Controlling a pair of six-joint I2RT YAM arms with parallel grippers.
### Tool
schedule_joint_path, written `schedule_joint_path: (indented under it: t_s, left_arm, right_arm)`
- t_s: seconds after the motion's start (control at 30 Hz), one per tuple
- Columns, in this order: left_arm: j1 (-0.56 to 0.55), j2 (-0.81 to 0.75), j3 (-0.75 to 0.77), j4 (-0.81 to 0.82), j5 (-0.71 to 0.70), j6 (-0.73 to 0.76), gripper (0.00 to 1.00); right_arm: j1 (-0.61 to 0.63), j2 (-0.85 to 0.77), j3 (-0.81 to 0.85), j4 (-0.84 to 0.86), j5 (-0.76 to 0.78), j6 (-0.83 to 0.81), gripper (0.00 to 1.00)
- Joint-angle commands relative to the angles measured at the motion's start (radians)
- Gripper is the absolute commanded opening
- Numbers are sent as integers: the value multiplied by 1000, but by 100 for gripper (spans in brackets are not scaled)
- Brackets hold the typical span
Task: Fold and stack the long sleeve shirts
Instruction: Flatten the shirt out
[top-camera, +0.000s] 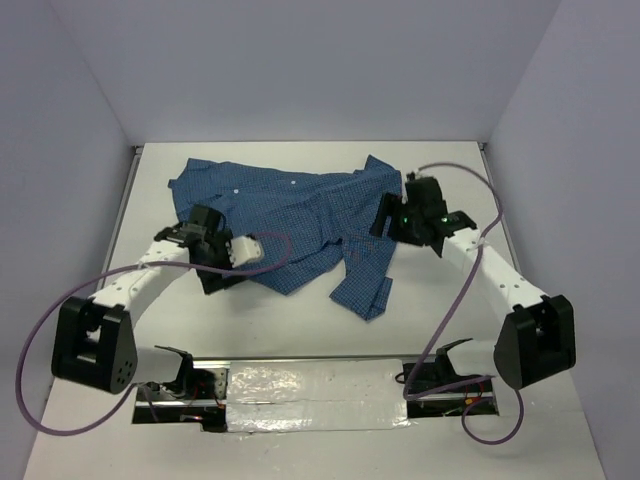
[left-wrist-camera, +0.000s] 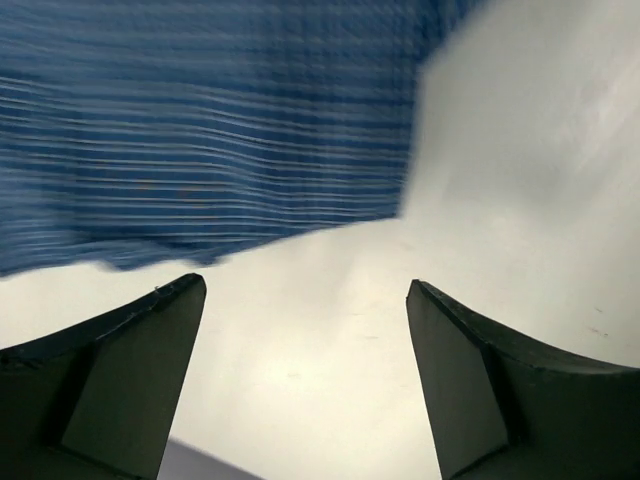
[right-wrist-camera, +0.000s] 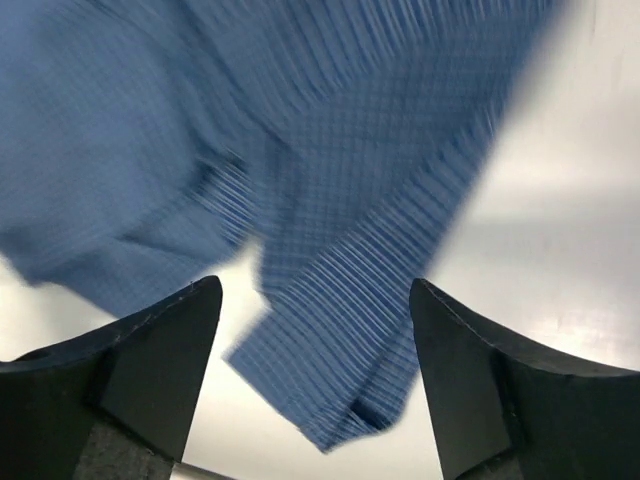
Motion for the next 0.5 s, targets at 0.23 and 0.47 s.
schedule_joint_path:
  t_s: [0.23, 0.47]
  left_arm:
    - [-62, 128, -133, 335, -100, -114, 99]
    - [-65, 248, -213, 508, -280, -96, 96]
  right_arm:
    - [121, 74, -177, 76, 17, 143, 89]
    - [133, 200, -154, 131, 40, 199, 89]
